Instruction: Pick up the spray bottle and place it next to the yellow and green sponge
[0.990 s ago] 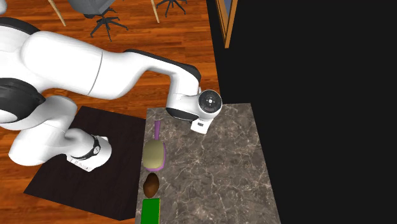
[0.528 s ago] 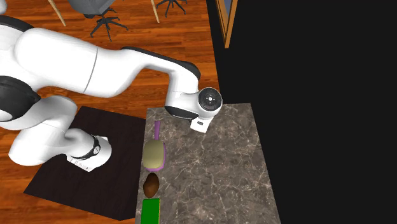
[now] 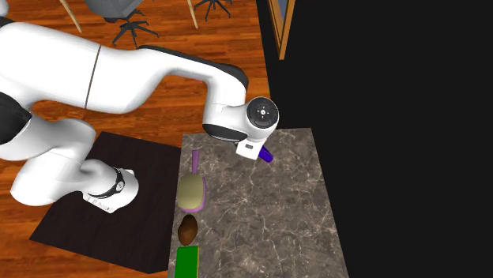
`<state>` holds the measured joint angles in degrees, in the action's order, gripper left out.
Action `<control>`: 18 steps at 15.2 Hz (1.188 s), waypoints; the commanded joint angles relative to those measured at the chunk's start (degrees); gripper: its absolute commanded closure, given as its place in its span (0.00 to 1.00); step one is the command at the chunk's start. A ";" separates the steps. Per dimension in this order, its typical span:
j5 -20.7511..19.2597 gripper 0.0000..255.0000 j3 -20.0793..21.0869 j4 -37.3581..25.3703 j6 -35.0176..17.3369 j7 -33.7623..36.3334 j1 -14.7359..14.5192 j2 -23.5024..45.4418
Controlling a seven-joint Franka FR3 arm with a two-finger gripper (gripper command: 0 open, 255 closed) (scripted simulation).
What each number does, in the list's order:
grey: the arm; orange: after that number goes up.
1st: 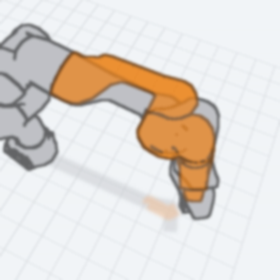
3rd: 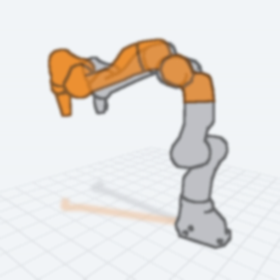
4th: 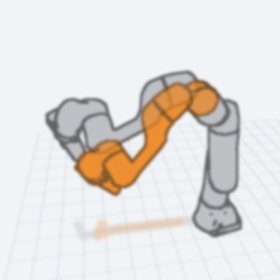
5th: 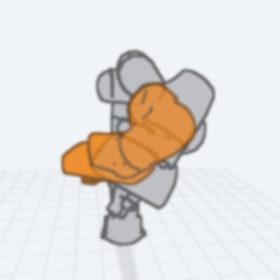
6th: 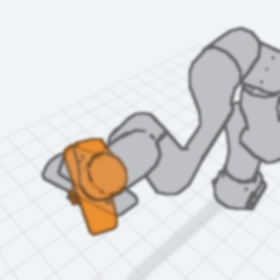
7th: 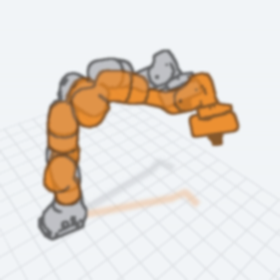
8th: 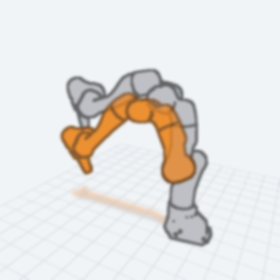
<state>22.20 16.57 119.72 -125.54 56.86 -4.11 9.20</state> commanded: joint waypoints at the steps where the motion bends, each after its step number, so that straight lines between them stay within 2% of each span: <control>1: -0.08 1.00 0.00 -0.56 1.39 0.45 0.04 -0.87; 18: -0.82 1.00 -0.37 -7.40 13.15 3.88 0.68 -6.28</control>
<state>21.42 16.21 112.90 -113.18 60.46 -3.45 3.19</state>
